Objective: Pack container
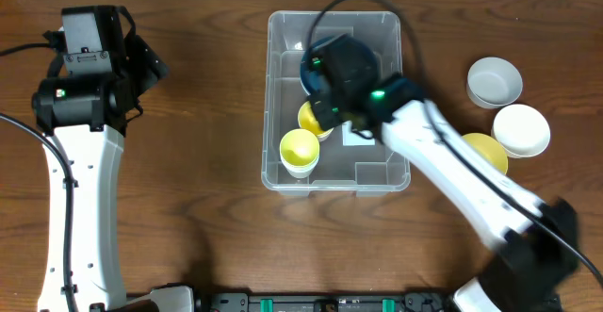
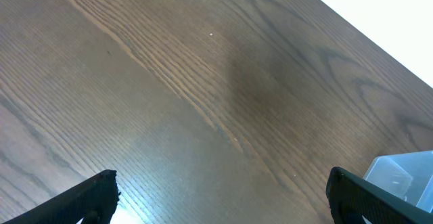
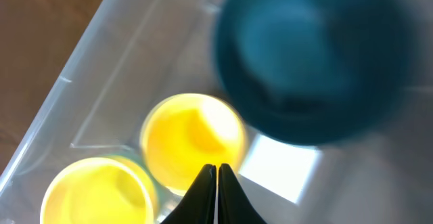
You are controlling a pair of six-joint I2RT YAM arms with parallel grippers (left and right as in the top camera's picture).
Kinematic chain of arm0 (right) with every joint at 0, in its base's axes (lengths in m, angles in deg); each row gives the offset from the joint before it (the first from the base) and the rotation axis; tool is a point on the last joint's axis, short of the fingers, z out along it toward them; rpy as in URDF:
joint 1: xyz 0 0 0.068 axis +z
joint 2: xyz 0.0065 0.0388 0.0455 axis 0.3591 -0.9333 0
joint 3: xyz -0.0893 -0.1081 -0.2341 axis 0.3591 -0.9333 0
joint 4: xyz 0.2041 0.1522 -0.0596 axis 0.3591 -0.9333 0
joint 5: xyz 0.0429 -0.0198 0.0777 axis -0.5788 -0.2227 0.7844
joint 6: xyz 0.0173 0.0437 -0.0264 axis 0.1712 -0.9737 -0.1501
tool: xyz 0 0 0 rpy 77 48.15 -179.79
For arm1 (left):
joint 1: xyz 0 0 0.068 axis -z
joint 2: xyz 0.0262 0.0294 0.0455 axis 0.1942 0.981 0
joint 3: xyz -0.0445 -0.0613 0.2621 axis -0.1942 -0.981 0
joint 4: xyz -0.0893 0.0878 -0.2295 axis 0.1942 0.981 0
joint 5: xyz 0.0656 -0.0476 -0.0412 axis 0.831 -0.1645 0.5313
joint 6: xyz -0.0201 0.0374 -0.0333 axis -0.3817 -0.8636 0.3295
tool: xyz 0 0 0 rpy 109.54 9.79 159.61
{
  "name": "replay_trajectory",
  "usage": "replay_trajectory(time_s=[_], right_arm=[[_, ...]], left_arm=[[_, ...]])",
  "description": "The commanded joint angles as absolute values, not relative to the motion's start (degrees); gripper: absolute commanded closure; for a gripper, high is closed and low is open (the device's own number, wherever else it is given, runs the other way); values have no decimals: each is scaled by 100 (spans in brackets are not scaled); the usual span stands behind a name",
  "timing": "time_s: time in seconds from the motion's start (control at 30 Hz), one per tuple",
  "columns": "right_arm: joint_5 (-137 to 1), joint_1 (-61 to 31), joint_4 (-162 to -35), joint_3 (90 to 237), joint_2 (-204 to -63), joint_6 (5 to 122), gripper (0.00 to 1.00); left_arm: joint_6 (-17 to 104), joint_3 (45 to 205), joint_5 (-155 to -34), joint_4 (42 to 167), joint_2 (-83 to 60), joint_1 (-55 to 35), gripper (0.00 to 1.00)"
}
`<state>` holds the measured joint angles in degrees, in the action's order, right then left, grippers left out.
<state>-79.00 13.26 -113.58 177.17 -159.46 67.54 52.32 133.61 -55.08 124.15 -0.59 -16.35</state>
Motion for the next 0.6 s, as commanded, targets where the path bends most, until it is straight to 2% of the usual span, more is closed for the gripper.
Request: replay_trajectory(time_s=[0.0, 0.17, 0.3, 0.43, 0.57], right_arm=[[-8643, 907, -11772, 17836, -15109, 6242, 95], [-8711, 45, -12622, 17836, -14565, 6021, 87], [-8435, -508, -12923, 17818, -14514, 6024, 86], [-8011, -639, -12720, 17617, -14650, 6093, 96], [-7465, -473, -12147, 17280, -14877, 6399, 98]], left_arm=[[5197, 13447, -5442, 12433, -67, -1643, 2], [5197, 13447, -5442, 12433, -67, -1643, 2], [5197, 13447, -5442, 12433, -67, -1643, 2], [5197, 13447, -5442, 12433, -67, -1643, 2], [5197, 13447, -5444, 12433, -67, -1643, 2]])
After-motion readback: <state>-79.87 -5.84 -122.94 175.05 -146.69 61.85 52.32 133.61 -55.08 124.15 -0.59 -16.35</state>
